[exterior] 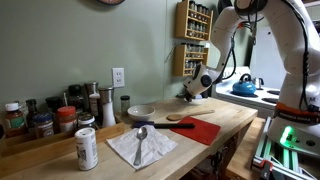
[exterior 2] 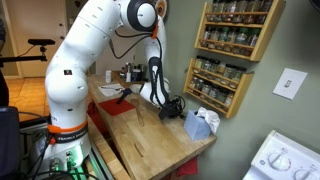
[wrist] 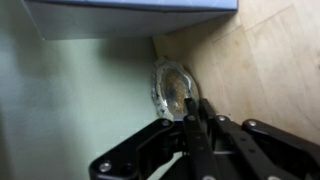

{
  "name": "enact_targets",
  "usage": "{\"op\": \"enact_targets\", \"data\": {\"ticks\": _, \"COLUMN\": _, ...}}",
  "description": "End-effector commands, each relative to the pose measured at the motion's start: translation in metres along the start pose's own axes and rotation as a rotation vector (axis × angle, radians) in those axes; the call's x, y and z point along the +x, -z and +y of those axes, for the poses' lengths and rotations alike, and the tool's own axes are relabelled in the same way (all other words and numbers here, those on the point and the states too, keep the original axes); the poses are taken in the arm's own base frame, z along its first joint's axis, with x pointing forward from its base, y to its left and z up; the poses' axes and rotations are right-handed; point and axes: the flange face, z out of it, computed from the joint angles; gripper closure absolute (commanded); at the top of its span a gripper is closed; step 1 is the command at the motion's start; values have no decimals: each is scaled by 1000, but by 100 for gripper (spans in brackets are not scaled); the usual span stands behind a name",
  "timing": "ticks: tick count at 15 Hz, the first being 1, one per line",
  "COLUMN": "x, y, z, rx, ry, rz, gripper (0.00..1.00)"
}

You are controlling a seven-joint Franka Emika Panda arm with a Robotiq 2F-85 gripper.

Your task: Move the silver bowl to the left

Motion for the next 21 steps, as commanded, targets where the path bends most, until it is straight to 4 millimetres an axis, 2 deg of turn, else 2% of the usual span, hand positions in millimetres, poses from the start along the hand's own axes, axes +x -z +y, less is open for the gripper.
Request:
{"op": "enact_targets", "data": {"ticks": 1, "x": -4, "y": 23, "z": 5, "rx": 26, "ry": 23, "rz": 66, "gripper": 98}}
{"op": "enact_targets", "data": {"ticks": 4, "x": -4, "y": 45, "z": 7, "rx": 21, "ry": 55, "rz": 144, "gripper": 98}}
{"op": "enact_targets", "data": {"ticks": 5, "x": 20, "y": 64, "z": 11, "rx": 8, "ry": 68, "rz": 158, "gripper": 98}}
{"op": "enact_targets", "data": {"ticks": 7, "x": 34, "y": 93, "z": 12, "rx": -25, "ry": 78, "rz": 207, "gripper": 98}}
{"op": "enact_targets", "data": {"ticks": 11, "x": 79, "y": 173, "z": 2, "rx": -70, "ry": 164, "rz": 385, "gripper": 98}}
{"op": "enact_targets", "data": {"ticks": 16, "x": 108, "y": 265, "z": -19, "rx": -123, "ry": 258, "rz": 588, "gripper": 98}}
{"op": "enact_targets", "data": {"ticks": 18, "x": 118, "y": 291, "z": -26, "rx": -135, "ry": 282, "rz": 655, "gripper": 98}}
{"op": "enact_targets", "data": {"ticks": 21, "x": 126, "y": 302, "z": -33, "rx": -122, "ry": 321, "rz": 687, "gripper": 98}}
